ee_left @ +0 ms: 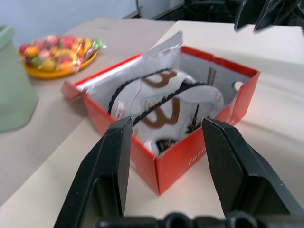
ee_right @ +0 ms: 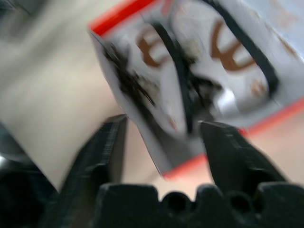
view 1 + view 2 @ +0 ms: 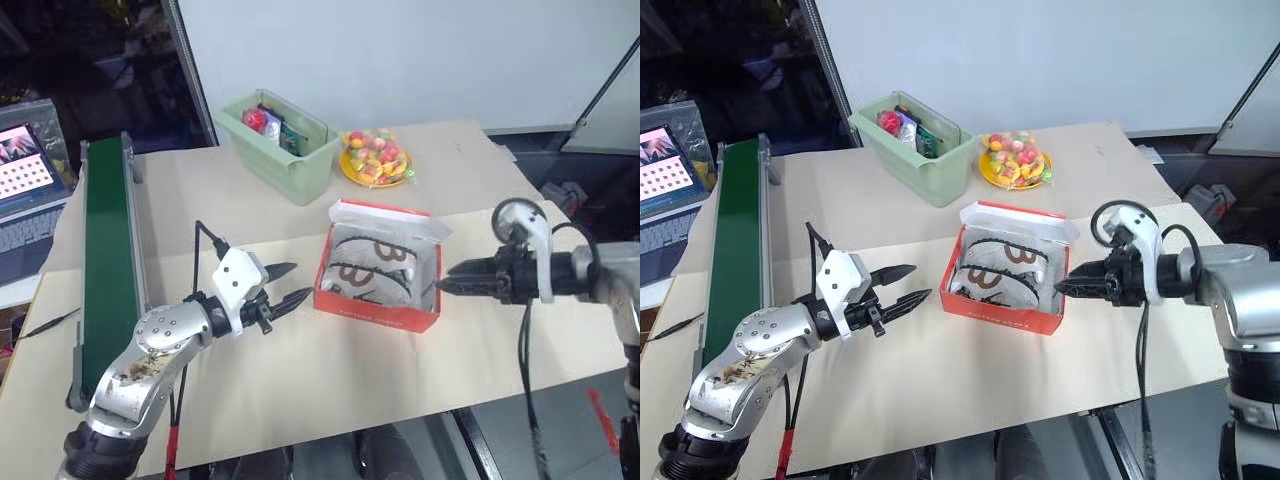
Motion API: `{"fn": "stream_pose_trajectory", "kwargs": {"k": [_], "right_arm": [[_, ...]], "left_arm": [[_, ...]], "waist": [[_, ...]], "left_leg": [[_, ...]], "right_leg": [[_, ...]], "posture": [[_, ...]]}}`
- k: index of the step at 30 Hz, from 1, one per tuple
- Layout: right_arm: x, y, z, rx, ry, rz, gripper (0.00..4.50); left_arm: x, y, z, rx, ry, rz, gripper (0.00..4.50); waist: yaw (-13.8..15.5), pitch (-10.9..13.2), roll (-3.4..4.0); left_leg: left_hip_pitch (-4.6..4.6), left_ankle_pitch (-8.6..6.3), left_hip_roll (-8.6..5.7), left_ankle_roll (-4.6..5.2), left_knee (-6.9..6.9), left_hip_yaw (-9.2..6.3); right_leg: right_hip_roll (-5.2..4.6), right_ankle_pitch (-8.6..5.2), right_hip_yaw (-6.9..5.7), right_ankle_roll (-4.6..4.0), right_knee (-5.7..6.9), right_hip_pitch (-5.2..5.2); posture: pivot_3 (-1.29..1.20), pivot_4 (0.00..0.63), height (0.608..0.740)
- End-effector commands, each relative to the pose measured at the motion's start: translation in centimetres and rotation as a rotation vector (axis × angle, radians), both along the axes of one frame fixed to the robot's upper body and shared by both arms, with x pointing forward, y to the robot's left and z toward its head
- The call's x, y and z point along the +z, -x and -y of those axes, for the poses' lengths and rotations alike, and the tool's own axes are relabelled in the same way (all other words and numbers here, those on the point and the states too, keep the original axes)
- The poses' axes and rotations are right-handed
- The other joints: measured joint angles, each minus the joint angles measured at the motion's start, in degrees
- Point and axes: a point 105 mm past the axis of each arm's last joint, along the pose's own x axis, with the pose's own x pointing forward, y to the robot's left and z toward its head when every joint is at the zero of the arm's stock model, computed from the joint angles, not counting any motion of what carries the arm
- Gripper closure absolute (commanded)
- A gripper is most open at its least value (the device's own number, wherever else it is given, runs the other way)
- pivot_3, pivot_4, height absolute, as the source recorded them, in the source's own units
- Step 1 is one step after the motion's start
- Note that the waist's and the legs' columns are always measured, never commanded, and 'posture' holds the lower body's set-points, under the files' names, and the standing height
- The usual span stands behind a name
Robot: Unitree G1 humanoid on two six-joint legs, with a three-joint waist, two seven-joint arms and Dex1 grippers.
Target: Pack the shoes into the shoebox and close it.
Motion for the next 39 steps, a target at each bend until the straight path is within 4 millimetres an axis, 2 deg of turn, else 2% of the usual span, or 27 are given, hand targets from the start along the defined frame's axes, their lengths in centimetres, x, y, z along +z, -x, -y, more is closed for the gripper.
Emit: {"fn": "stream_pose_trajectory", "kwargs": {"k": [1,5,10,15,18,21,23,24,26,30,32,35,36,39], "right_arm": [[-1.0,1.2,-0.8,0.105,0.162,0.083,3.29],[-2.4,0.6,-1.5,0.077,0.181,0.100,4.48],[-4.3,0.4,-3.9,0.116,0.179,0.111,4.48],[-3.5,0.2,-4.4,0.102,0.115,0.110,4.48],[-1.4,-0.3,-4.3,0.068,0.027,0.133,4.48],[3.5,0.0,-4.0,0.086,-0.133,0.187,4.48],[5.5,0.4,-3.7,0.098,-0.191,0.203,4.48],[5.7,0.8,-2.8,0.094,-0.182,0.191,4.48],[4.5,1.4,-0.8,0.074,-0.070,0.163,4.48],[0.0,1.4,3.2,0.007,0.263,0.107,4.48],[-1.3,1.6,4.2,0.022,0.353,0.096,4.48],[-2.2,1.8,3.9,0.063,0.397,0.101,4.48],[-2.4,1.6,3.3,0.074,0.395,0.113,4.48],[-3.3,1.3,1.2,0.114,0.381,0.137,4.48]], "left_arm": [[1.0,0.3,0.0,-0.015,-0.001,0.043,2.05],[1.0,0.5,0.0,-0.016,-0.003,0.042,2.05],[1.2,0.6,-0.1,-0.010,-0.003,0.043,2.05],[1.2,0.5,-0.2,-0.008,-0.006,0.044,2.05],[1.1,0.5,0.0,-0.011,-0.002,0.039,2.05],[0.9,0.5,0.0,-0.015,-0.002,0.035,2.05],[1.0,0.4,0.0,-0.016,0.000,0.035,2.05],[1.0,0.4,0.1,-0.017,0.001,0.035,2.05],[1.0,0.4,0.1,-0.019,0.003,0.035,2.05],[1.0,0.4,0.2,-0.024,0.005,0.035,2.05],[1.1,0.4,0.3,-0.025,0.006,0.036,2.05],[1.1,0.5,0.3,-0.027,0.007,0.037,2.05],[1.2,0.6,0.4,-0.027,0.008,0.038,2.05],[1.3,0.6,0.3,-0.022,0.007,0.041,2.05]], "waist": [[0.1,0.0,-0.01],[0.1,0.0,-0.02],[0.4,0.0,-0.01],[0.5,0.0,-0.09],[0.5,0.0,-0.09],[0.6,0.0,-0.09],[0.7,0.0,-0.09],[0.8,0.0,-0.09],[1.4,0.0,-0.11],[2.0,-0.1,-0.15],[1.7,-0.1,-0.15],[0.7,0.0,-0.13],[0.5,0.0,-0.13],[0.0,0.0,-0.15]], "left_leg": [[0.05,0.00,0.00,0.00,0.00,-0.02],[0.06,-0.02,-0.03,0.03,0.01,-0.01],[0.08,-0.02,-0.01,0.03,0.01,-0.04],[0.10,-0.02,-0.02,0.03,0.01,-0.05],[0.09,-0.02,-0.02,0.03,0.02,-0.06],[0.07,-0.02,-0.04,0.04,0.02,-0.06],[0.07,-0.02,-0.03,0.04,0.01,-0.08],[0.07,-0.03,-0.03,0.06,0.01,-0.10],[0.05,-0.06,-0.03,0.11,0.00,-0.17],[0.02,-0.10,-0.03,0.17,0.01,-0.14],[0.07,-0.10,-0.07,0.17,0.05,0.05],[0.30,-0.09,0.02,0.16,0.04,0.26],[0.47,-0.09,0.05,0.16,0.02,0.27],[0.64,-0.11,0.09,0.18,-0.05,0.28]], "right_leg": [[0.02,-0.01,-0.01,0.02,0.01,0.05],[-0.02,-0.02,0.03,0.03,-0.01,0.07],[0.01,-0.01,0.02,0.02,0.00,0.07],[0.00,-0.01,0.02,0.02,-0.03,0.10],[0.00,-0.01,0.02,0.01,-0.03,0.09],[-0.01,-0.01,0.02,0.01,-0.03,0.08],[0.00,0.00,0.01,0.01,-0.04,0.09],[0.00,0.00,-0.01,0.01,-0.04,0.09],[0.01,-0.02,-0.12,0.02,-0.09,0.12],[-0.03,-0.05,-0.16,0.06,-0.17,0.16],[-0.08,-0.05,-0.02,0.06,-0.08,0.14],[-0.03,-0.07,0.09,0.10,-0.08,0.24],[-0.01,-0.33,0.10,0.51,-0.08,0.41],[0.01,-0.45,0.14,0.59,-0.15,0.89]], "posture": [[0.00,0.150,0.740],[0.00,0.150,0.740],[0.00,0.150,0.740],[0.00,0.150,0.740],[0.00,0.150,0.740],[0.00,0.150,0.740],[0.00,0.150,0.740],[0.00,0.150,0.740],[0.00,0.150,0.740],[0.00,0.150,0.740],[0.00,0.150,0.740],[0.00,0.150,0.740],[0.00,0.150,0.740],[0.00,0.150,0.740]]}}
